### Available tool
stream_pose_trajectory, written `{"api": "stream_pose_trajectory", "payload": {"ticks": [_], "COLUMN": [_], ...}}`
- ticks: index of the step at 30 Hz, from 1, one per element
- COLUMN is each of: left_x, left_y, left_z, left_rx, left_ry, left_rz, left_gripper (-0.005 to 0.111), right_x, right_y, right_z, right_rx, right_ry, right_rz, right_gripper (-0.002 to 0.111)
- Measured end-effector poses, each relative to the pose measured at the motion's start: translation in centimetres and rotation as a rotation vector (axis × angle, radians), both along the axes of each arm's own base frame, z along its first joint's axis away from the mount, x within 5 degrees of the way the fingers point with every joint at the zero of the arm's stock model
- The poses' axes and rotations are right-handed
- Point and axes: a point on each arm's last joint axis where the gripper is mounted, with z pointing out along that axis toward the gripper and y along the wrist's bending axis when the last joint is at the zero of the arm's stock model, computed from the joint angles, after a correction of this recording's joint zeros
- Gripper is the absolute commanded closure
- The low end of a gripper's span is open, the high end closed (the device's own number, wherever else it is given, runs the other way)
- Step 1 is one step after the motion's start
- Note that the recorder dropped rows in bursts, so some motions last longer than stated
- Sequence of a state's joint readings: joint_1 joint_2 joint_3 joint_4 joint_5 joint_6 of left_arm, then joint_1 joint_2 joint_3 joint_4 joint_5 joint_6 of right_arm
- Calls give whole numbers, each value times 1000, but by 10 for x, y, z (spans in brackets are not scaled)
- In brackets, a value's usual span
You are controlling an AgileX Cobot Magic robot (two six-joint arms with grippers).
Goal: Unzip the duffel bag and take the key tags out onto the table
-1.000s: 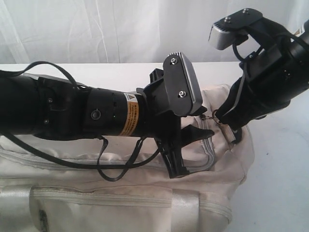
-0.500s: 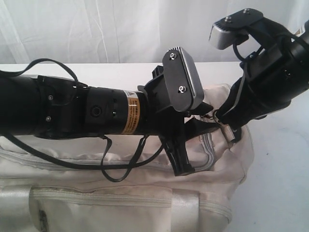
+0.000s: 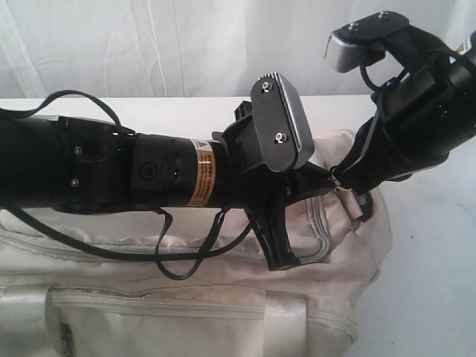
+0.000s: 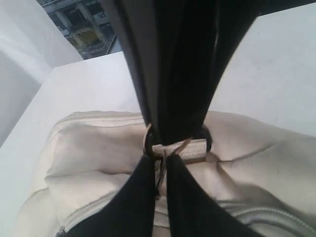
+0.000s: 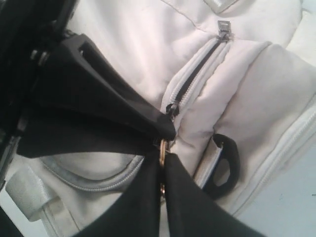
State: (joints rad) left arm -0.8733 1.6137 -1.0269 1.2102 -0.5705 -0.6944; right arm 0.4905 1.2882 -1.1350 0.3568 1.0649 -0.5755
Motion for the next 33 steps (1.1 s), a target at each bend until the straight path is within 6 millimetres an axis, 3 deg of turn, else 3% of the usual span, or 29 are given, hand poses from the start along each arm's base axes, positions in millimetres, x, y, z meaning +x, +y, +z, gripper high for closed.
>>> {"api": "stream_pose_trajectory", "payload": {"ticks": [13,16,22,29,33], "left_x": [1,1,2,1,0], "left_y": [0,0,1,2,2], "left_z": [1,1,0,-3,-4], "left_rx": [-15,-15,-14,23,30], "left_ry": [24,24,41,56,57], "left_rz": [24,24,42,31,28], "left_gripper": [102,102,102,102,102], "right_x": [1,1,2,26,43], "right_y": [0,1,2,-5,-4], "right_z": [1,1,4,31,17], "right_rx": [15,22,46,102,2], "right_ry": [3,5,-17,-368,-391], "right_rz": [-12,-13,-22,-192,-204], "right_gripper": [107,94,55,51,51]}}
